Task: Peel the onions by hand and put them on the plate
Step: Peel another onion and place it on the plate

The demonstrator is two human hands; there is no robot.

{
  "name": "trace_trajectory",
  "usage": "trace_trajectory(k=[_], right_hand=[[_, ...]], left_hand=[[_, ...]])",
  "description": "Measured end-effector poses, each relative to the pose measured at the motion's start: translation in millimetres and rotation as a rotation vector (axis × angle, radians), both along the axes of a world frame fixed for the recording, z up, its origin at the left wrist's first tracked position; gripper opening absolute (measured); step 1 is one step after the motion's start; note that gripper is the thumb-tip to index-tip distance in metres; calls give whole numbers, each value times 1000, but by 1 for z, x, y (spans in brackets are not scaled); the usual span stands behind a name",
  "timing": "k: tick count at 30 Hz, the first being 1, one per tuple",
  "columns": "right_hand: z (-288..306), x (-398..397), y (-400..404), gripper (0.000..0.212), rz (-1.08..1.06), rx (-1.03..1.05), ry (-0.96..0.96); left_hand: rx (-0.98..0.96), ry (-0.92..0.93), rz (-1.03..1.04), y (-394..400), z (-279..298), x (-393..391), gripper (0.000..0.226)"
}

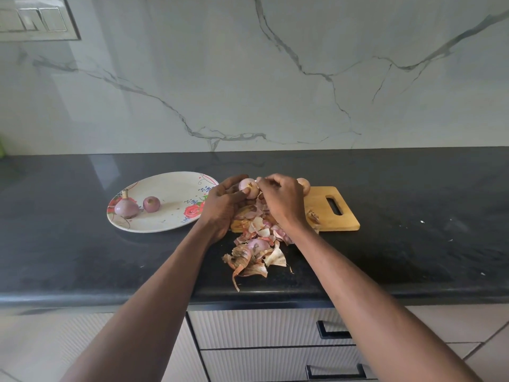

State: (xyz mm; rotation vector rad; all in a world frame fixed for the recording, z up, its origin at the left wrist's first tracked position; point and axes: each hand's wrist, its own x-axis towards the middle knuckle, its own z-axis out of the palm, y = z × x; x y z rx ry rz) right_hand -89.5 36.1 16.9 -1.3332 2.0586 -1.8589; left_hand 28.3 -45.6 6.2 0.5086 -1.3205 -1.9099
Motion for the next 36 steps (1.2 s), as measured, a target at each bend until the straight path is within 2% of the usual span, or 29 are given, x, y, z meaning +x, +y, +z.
trace_trajectory(k=[4,8,13,31,34,36], right_hand=[[-1,2,0,9,1,51,125],[-2,2,0,9,-35,41,218],[-4,3,-4,11,-46,86,235],[7,1,0,22,31,85,-307],[10,3,3,19,59,49,-468],[10,0,2,18,36,61,-496]], left_hand=[[-5,9,-19,2,2,1,45],[-50,-21,4,1,0,0,39],[-63,-13,23,1,-1,-1,23],[58,89,42,2,6,-2,19],[75,95,38,1,7,-2,20],[63,82,30,0,7,-1,20]])
